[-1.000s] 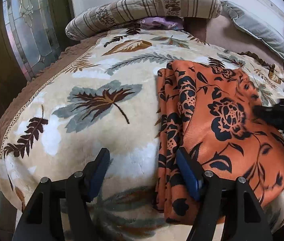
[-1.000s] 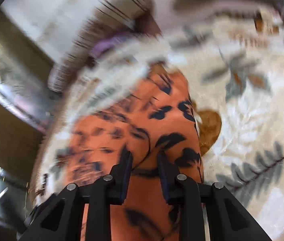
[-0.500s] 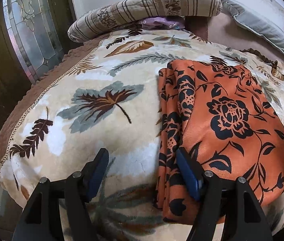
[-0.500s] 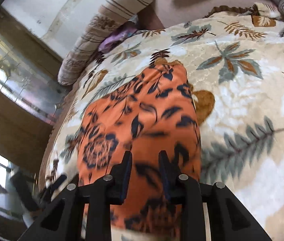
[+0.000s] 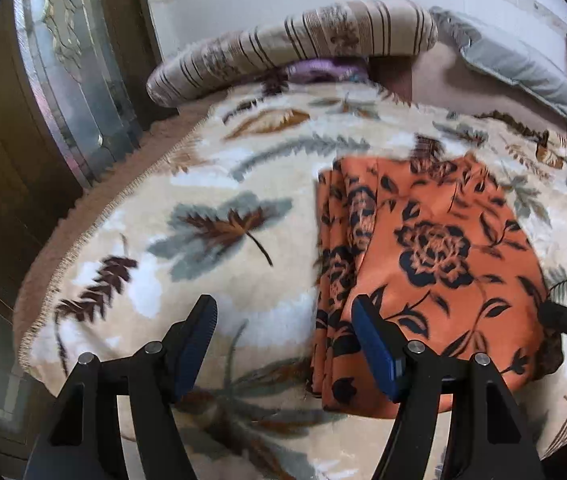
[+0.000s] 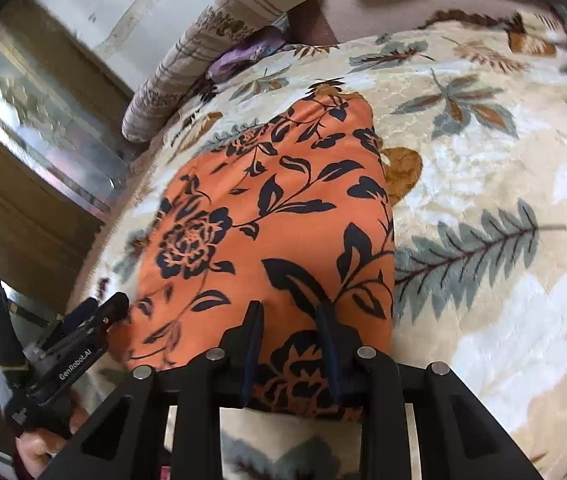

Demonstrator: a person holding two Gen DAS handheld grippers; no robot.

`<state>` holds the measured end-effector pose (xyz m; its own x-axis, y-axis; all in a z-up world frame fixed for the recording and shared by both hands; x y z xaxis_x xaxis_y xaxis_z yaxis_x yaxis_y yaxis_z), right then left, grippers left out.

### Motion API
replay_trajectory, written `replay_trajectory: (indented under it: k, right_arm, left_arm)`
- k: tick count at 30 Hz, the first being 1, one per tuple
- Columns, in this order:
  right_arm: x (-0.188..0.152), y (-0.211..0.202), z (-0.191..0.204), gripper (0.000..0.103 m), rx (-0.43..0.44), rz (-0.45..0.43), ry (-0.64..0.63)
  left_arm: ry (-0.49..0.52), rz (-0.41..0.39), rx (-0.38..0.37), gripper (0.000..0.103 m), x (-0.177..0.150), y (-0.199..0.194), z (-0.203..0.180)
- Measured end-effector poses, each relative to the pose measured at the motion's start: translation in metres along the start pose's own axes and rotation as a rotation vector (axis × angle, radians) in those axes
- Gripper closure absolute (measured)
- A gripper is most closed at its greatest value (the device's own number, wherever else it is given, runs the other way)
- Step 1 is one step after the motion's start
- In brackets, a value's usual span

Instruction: Fold small clothes

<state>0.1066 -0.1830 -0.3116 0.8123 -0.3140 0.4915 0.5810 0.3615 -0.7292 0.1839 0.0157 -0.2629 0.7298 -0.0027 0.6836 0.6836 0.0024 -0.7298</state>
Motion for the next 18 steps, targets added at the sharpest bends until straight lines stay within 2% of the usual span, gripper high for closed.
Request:
replay_trajectory:
  k: [5,7,8,9,10,18]
  right_arm:
    - [-0.005,-0.025,0.000,0.071,0.026,-0.031,0.006]
    - [-0.007,-0.036,0.001,0.067,0.049,-0.051,0.007]
    - [-0.008,-0.041,0.001,0.055,0.053,-0.065,0.007]
    - [-0.007,-0.047,0.001,0.036,0.056,-0.081,0.008]
    - [-0.006,-0.055,0.000,0.034,0.061,-0.112,0.011]
    - [0.004,-0.098,0.012,0.034,0.100,-0.213,-0.031]
  left_arm:
    - [0.006,-0.083,0.014,0.032,0.018,-0.036,-0.003]
    - [0.016,-0.116,0.021,0.032,0.025,-0.049,-0.006]
    - [0.020,-0.134,0.024,0.032,0.029,-0.056,-0.008]
    - [0.023,-0.148,0.024,0.032,0.031,-0.063,-0.009]
    - [0.026,-0.159,0.025,0.032,0.034,-0.068,-0.010]
    - [0.032,-0.226,0.018,0.032,0.048,-0.107,-0.021]
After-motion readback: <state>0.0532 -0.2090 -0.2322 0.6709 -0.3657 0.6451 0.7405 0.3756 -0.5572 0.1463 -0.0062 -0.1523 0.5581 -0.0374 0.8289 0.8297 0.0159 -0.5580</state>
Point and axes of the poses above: each gripper's, at about its wrist camera, not at the fingertips, and y roughly the way its jaws point, z to its left, x to its top, the point moved 10 cm from there along y, roughly the way its jaws point, and after that the axes turned 10 degrees about -y, right-handed, at the moved point
